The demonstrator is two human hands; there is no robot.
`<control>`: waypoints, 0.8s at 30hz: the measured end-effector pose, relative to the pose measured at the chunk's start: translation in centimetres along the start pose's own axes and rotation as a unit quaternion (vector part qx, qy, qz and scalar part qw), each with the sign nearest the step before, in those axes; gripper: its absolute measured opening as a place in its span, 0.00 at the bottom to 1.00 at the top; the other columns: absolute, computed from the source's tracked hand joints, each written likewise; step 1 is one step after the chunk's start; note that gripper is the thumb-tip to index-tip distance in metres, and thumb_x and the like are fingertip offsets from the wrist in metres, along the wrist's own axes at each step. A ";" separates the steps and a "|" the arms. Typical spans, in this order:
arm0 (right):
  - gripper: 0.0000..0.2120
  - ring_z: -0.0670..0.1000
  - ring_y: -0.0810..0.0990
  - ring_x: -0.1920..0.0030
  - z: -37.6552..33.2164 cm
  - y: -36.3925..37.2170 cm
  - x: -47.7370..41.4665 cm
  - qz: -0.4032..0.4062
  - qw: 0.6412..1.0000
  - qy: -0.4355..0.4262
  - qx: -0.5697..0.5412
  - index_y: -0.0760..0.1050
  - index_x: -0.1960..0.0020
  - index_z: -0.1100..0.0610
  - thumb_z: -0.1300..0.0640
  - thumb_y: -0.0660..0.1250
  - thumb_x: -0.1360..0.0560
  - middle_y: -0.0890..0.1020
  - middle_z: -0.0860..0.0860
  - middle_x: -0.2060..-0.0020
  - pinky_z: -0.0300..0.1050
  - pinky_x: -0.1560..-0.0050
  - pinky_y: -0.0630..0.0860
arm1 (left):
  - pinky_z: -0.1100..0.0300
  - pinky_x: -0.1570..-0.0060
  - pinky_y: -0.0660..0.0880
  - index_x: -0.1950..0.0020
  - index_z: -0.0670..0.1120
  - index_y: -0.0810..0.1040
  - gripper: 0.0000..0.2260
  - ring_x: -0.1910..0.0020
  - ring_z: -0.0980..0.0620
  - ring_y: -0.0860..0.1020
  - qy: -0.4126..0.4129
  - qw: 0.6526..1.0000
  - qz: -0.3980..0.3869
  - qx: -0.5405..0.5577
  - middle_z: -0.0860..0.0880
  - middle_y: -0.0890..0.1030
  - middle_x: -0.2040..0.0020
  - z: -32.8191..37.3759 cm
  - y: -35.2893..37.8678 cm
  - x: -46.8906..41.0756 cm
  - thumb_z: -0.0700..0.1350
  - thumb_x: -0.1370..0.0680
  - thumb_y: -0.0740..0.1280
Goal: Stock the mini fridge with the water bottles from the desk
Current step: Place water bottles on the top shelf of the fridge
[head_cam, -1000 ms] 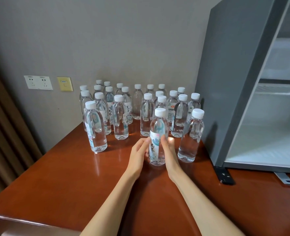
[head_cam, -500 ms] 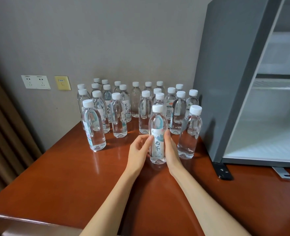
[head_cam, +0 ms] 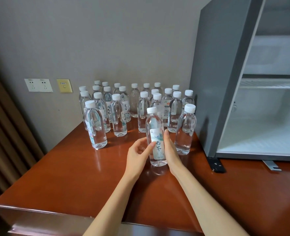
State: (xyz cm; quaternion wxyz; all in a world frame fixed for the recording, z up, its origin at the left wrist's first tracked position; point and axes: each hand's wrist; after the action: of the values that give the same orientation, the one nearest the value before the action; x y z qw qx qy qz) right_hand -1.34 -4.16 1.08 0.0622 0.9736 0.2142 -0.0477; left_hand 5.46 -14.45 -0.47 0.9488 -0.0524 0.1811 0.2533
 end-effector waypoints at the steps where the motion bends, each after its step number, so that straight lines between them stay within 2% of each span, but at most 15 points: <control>1: 0.27 0.50 0.85 0.50 0.1 -0.2 0.2 -0.005 1.000 0.006 0.004 0.78 0.42 0.50 0.33 0.52 0.24 0.85 0.52 0.50 0.47 0.48 0.81 | 0.57 0.55 0.78 0.46 0.53 0.81 0.09 0.54 0.49 0.82 0.001 1.000 -0.001 0.005 0.52 0.85 0.52 0.1 -0.1 0.3 0.52 0.25 0.71; 3: 0.26 0.51 0.84 0.49 0.4 -0.3 0.8 -0.014 0.999 0.021 0.030 0.77 0.41 0.50 0.33 0.53 0.24 0.84 0.53 0.48 0.50 0.46 0.80 | 0.66 0.55 0.76 0.46 0.51 0.82 0.10 0.52 0.53 0.82 0.004 1.000 0.001 0.003 0.55 0.85 0.52 0.0 -0.2 0.8 0.52 0.25 0.71; 5: 0.29 0.53 0.84 0.49 0.7 -0.4 1.5 -0.024 0.998 0.030 0.059 0.75 0.40 0.52 0.31 0.55 0.26 0.84 0.53 0.48 0.54 0.45 0.80 | 0.68 0.53 0.75 0.48 0.52 0.82 0.09 0.52 0.57 0.82 -0.006 1.000 0.000 -0.009 0.57 0.85 0.52 0.0 -0.4 1.3 0.53 0.26 0.72; 7: 0.30 0.52 0.85 0.52 1.0 -0.7 2.4 -0.031 0.996 0.035 0.079 0.74 0.42 0.52 0.29 0.59 0.30 0.84 0.53 0.50 0.52 0.47 0.81 | 0.62 0.49 0.76 0.48 0.52 0.83 0.09 0.51 0.58 0.82 -0.034 0.999 -0.018 -0.005 0.56 0.85 0.52 0.0 -0.5 1.7 0.53 0.26 0.72; 9: 0.25 0.48 0.84 0.52 1.4 -1.1 3.1 -0.037 0.992 0.038 0.113 0.74 0.45 0.50 0.30 0.63 0.29 0.84 0.50 0.51 0.49 0.45 0.80 | 0.53 0.44 0.77 0.47 0.51 0.83 0.10 0.50 0.55 0.83 -0.054 0.998 -0.034 0.002 0.54 0.85 0.52 0.1 -0.7 2.2 0.54 0.25 0.71; 11: 0.20 0.48 0.84 0.50 1.8 -1.5 3.7 -0.040 0.991 0.038 0.119 0.75 0.46 0.49 0.34 0.65 0.27 0.84 0.48 0.50 0.51 0.41 0.78 | 0.50 0.43 0.77 0.48 0.51 0.83 0.10 0.50 0.54 0.83 -0.054 0.998 -0.039 0.003 0.53 0.85 0.51 0.4 -0.8 2.8 0.54 0.25 0.70; 14: 0.19 0.48 0.84 0.49 1.5 -1.8 4.9 -0.044 0.992 0.041 0.114 0.75 0.44 0.49 0.36 0.64 0.25 0.84 0.48 0.49 0.52 0.39 0.77 | 0.48 0.43 0.77 0.47 0.51 0.84 0.10 0.50 0.53 0.83 -0.053 0.998 -0.042 0.015 0.52 0.85 0.51 1.0 -0.7 4.0 0.54 0.24 0.70; 17: 0.19 0.48 0.83 0.48 0.9 -2.1 6.4 -0.051 0.993 0.043 0.097 0.75 0.41 0.50 0.39 0.64 0.24 0.83 0.49 0.47 0.49 0.40 0.77 | 0.50 0.42 0.77 0.47 0.51 0.84 0.10 0.49 0.53 0.83 -0.058 0.997 -0.044 0.027 0.52 0.85 0.51 1.7 -0.4 5.3 0.53 0.25 0.71; 21: 0.14 0.44 0.84 0.52 0.3 -3.2 8.5 -0.073 0.996 0.048 0.035 0.75 0.42 0.48 0.43 0.66 0.24 0.85 0.46 0.51 0.35 0.56 0.79 | 0.52 0.41 0.75 0.45 0.50 0.83 0.11 0.46 0.52 0.82 -0.066 0.994 -0.057 0.064 0.52 0.85 0.48 2.5 0.2 7.1 0.51 0.26 0.72; 22: 0.16 0.43 0.84 0.51 0.1 -3.5 9.1 -0.078 0.996 0.048 0.020 0.75 0.41 0.47 0.42 0.67 0.26 0.85 0.45 0.50 0.34 0.56 0.78 | 0.51 0.40 0.75 0.44 0.49 0.83 0.12 0.46 0.51 0.82 -0.070 0.993 -0.062 0.078 0.51 0.85 0.47 2.7 0.5 7.5 0.50 0.26 0.73; 24: 0.25 0.47 0.83 0.45 -0.1 -4.5 10.0 -0.080 0.996 0.049 -0.004 0.74 0.37 0.49 0.40 0.69 0.31 0.84 0.47 0.45 0.41 0.46 0.79 | 0.50 0.39 0.75 0.42 0.49 0.82 0.13 0.45 0.48 0.82 -0.073 0.989 -0.075 0.105 0.48 0.84 0.46 3.0 1.1 8.4 0.48 0.27 0.73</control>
State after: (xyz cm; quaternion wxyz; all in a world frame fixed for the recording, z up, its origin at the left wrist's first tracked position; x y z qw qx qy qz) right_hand 5.80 3.99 -0.49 0.0515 0.9542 0.2947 -0.0035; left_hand 12.59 -9.02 -0.78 0.9761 0.0526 0.1325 0.1638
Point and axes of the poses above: each hand's wrist, its own x-axis away from the middle knuckle, its own y-axis out of the palm, z = x × y
